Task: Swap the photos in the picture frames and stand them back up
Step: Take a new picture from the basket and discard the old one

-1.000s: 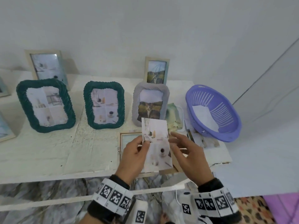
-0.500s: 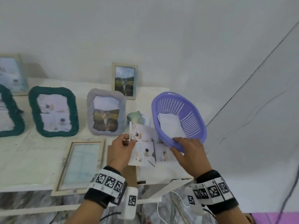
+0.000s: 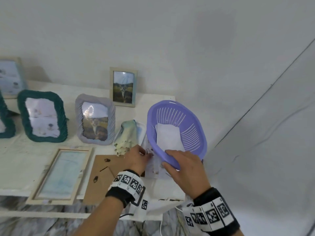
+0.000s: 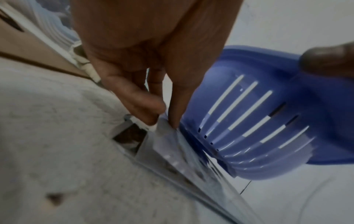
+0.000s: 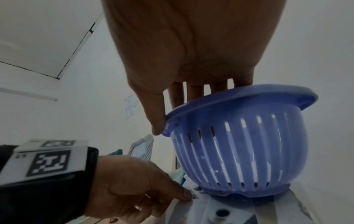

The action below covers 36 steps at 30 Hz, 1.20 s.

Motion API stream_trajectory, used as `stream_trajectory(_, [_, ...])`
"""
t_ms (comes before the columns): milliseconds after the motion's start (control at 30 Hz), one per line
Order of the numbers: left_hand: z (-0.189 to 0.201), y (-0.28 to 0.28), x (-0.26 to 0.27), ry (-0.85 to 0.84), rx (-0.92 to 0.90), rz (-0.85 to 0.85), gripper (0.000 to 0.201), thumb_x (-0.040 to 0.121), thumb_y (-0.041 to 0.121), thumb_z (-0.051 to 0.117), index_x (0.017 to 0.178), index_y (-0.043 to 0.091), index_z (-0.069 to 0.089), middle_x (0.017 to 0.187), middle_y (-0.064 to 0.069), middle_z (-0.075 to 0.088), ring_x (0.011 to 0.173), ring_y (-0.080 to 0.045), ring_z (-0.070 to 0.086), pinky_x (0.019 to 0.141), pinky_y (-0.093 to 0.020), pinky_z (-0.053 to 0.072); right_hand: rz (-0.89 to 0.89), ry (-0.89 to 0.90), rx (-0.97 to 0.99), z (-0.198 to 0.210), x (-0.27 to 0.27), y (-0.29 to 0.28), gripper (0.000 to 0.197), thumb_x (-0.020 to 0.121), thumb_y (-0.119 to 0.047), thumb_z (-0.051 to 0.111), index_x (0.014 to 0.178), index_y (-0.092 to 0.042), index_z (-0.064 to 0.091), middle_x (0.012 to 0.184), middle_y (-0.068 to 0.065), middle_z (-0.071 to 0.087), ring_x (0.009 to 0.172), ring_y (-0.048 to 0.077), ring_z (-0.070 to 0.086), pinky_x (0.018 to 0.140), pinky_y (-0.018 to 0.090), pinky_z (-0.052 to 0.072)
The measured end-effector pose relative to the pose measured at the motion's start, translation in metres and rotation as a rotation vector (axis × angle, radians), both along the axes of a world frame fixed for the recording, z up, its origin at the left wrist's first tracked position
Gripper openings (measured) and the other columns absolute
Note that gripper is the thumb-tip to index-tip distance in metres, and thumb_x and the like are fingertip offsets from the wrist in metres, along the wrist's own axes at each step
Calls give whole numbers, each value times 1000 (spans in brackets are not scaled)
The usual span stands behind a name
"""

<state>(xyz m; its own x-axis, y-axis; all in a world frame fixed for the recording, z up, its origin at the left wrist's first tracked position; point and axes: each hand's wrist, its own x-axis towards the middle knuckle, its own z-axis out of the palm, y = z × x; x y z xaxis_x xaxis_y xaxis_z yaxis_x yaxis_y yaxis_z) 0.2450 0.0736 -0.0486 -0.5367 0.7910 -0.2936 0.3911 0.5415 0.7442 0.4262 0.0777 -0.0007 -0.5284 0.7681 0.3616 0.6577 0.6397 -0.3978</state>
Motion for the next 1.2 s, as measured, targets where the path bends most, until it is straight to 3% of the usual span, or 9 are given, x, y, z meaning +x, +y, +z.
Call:
stream_trajectory(133, [-1,0,-1,72,-55,-46,20,85,32,69,89,12,64,88,-8,67,91,-30,61,68,-30,36,25,-83,16,-6,-3,-1,30,83,-50,57,101,-27,65,71,-7,63,65,22,56,55,34,43])
stream_trajectory(267, [1,-3,-2,62,-40,-51,10,86,24,65,91,16,64,86,-4,65,85,-26,60,68,-29,37,54,-160,2,-15,-6,-2,30,81,-53,54,98,-30,64,68,-10,58,63,20,53,55,31,38])
stream_trajectory(400, [-2,-5,-10,12,72,-35,3,93,22,59,91,20,60,86,-3,68,76,-23,61,71,-32,48,123,-162,-156,-8,-4,3,43,86,-61,47,108,-29,64,82,-9,64,74,18,58,63,34,46])
stream_trajectory(500, [8,-8,-14,-246,223,45,21,101,24,48,95,13,65,82,-8,71,73,-27,68,60,-37,58,146,-36,-408,13,4,23,54,84,-68,44,119,-31,63,96,-12,65,83,7,59,77,28,49])
stream_trajectory(633, [26,-11,-13,-453,337,70,19,99,30,54,105,15,65,83,-6,73,67,-17,70,53,-28,53,70,-38,-359,51,5,70,31,90,-48,59,115,-30,64,92,-13,65,79,6,62,79,28,50])
stream_trajectory(833, [27,-7,-18,-434,363,53,32,91,19,67,121,12,60,81,-17,70,63,-17,67,51,-27,55,27,-380,-349,80,-29,139,41,90,-46,59,124,-23,59,113,-2,65,103,19,60,90,32,45])
stream_trajectory(1000, [24,-6,-21,-456,371,42,34,90,18,68,122,12,59,79,-17,69,62,-16,67,52,-29,56,53,-703,-360,57,-80,176,49,88,-40,65,127,-11,57,128,4,59,115,24,57,96,36,47])
stream_trajectory(1067, [23,-6,-21,-447,374,30,34,90,19,68,122,13,59,78,-16,69,64,-17,67,52,-30,56,53,-803,-374,39,-94,183,51,85,-38,69,126,-10,55,125,6,61,110,26,59,92,38,50])
stream_trajectory(1200, [22,-7,-21,-433,386,16,34,90,19,68,122,13,59,79,-16,69,64,-19,67,52,-30,57,77,-878,-365,1,-100,190,52,70,-45,80,105,-14,57,103,7,64,84,27,63,67,36,52])
